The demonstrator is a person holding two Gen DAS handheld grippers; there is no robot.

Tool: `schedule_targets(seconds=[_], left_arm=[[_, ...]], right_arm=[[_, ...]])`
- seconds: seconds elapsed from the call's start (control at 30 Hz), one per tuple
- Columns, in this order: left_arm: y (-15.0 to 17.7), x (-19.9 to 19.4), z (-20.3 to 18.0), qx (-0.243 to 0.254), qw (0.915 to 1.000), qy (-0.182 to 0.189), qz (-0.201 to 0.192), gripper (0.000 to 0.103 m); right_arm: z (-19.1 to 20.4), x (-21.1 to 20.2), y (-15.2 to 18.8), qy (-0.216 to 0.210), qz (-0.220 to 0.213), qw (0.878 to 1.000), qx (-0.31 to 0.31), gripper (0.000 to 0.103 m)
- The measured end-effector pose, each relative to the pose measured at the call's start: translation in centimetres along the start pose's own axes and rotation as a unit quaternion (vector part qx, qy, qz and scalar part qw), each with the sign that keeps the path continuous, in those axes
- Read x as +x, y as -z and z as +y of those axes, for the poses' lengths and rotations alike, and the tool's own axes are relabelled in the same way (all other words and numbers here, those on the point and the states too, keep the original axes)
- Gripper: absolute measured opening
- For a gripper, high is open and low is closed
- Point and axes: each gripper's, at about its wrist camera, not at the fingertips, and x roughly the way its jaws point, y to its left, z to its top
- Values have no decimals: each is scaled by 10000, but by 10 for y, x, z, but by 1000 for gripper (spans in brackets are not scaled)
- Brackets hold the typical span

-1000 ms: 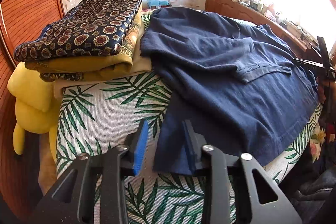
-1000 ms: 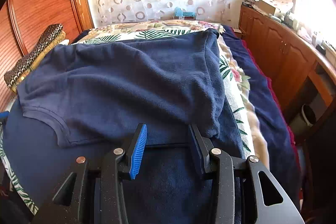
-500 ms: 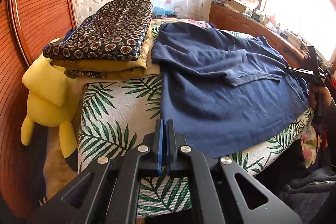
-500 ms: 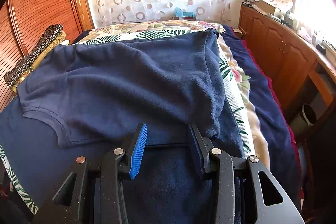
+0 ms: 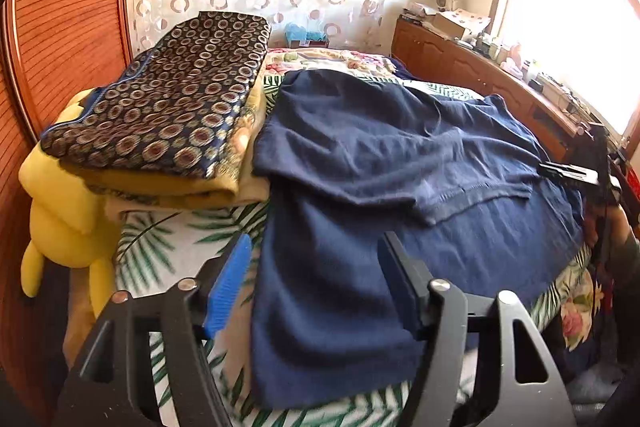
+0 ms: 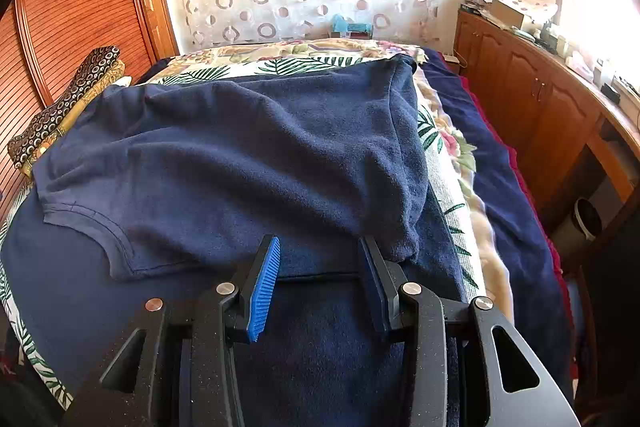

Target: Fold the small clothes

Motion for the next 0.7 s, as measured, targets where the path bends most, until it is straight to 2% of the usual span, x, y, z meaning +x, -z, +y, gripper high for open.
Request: schedule_targets(seconds=[0.13, 0.23, 0.4, 0.47, 0.53, 0.7], left_arm=[[-14, 25, -6, -51, 9999, 18, 87, 67], [-22, 43, -10, 17, 9997, -181, 172, 67], [-31, 68, -6, -224, 9989, -68, 417, 67], [-32, 73, -6, -290, 9985, -32, 464, 66], [-33, 77, -7, -273, 9984, -12, 497, 58], [-39, 86, -6, -345, 9979, 67, 548, 57]], right_arm=[[0, 0, 0, -9, -2, 10000, 0, 42], [0, 1, 0, -20, -7, 10000, 4, 42], [-1, 2, 0, -27, -9, 10000, 1, 42], [-1, 1, 0, -33, -12, 10000, 7, 42], [-1, 3, 0, -56, -20, 10000, 5, 42], [-3, 5, 0, -87, -31, 10000, 17, 42]])
